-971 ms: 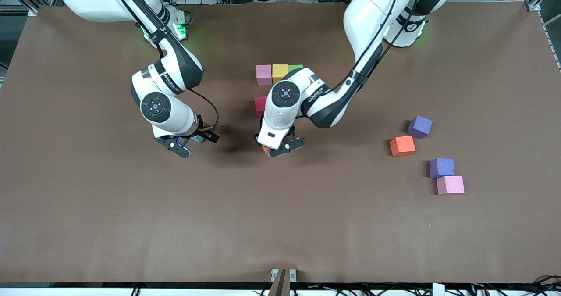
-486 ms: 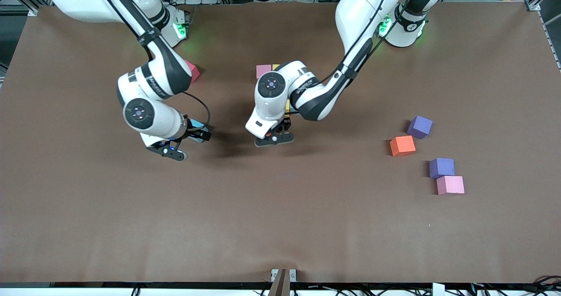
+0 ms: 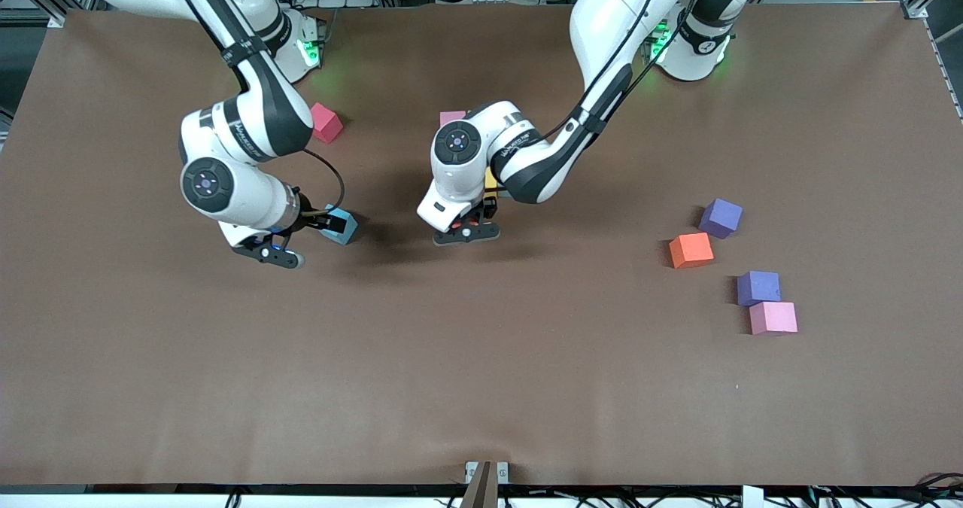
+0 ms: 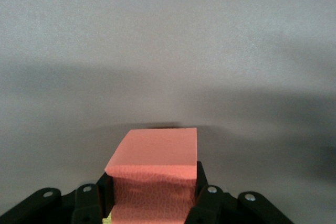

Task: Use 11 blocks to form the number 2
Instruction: 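Grasp the loose cyan cube with the right gripper and lift it, then place the orange cube below red while the right gripper holds cyan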

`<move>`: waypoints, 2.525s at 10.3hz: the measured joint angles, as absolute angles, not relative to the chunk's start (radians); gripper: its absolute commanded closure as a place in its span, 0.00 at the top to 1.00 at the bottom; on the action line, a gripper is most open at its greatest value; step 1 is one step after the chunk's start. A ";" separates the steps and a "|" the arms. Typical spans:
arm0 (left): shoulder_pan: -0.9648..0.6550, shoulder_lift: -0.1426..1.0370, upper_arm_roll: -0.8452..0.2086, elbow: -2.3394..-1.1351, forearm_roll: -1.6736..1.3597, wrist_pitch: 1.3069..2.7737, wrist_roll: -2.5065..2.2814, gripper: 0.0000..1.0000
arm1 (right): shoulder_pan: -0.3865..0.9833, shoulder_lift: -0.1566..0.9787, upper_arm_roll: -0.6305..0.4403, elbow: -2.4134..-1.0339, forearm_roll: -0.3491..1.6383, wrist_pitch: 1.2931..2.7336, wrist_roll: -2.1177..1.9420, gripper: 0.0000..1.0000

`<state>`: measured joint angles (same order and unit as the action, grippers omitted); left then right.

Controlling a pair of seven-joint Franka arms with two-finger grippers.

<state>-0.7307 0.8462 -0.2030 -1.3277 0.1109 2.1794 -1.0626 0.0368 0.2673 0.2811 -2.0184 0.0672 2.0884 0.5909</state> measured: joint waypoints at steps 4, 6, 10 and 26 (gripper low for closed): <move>-0.753 0.855 -0.203 -1.328 0.111 2.179 -1.062 0.32 | 0.052 0.256 0.223 -2.103 0.104 2.212 0.661 1.00; -0.758 0.861 -0.203 -1.328 0.111 2.179 -1.062 0.32 | 0.073 0.272 0.218 -2.130 0.108 2.283 0.682 1.00; -0.774 0.870 -0.203 -1.328 0.111 2.179 -1.061 0.32 | 0.119 0.327 0.213 -2.193 0.108 2.431 0.691 1.00; -0.804 0.885 -0.202 -1.332 0.166 2.179 -1.060 1.00 | 0.116 0.316 0.178 -2.214 0.090 2.400 0.642 1.00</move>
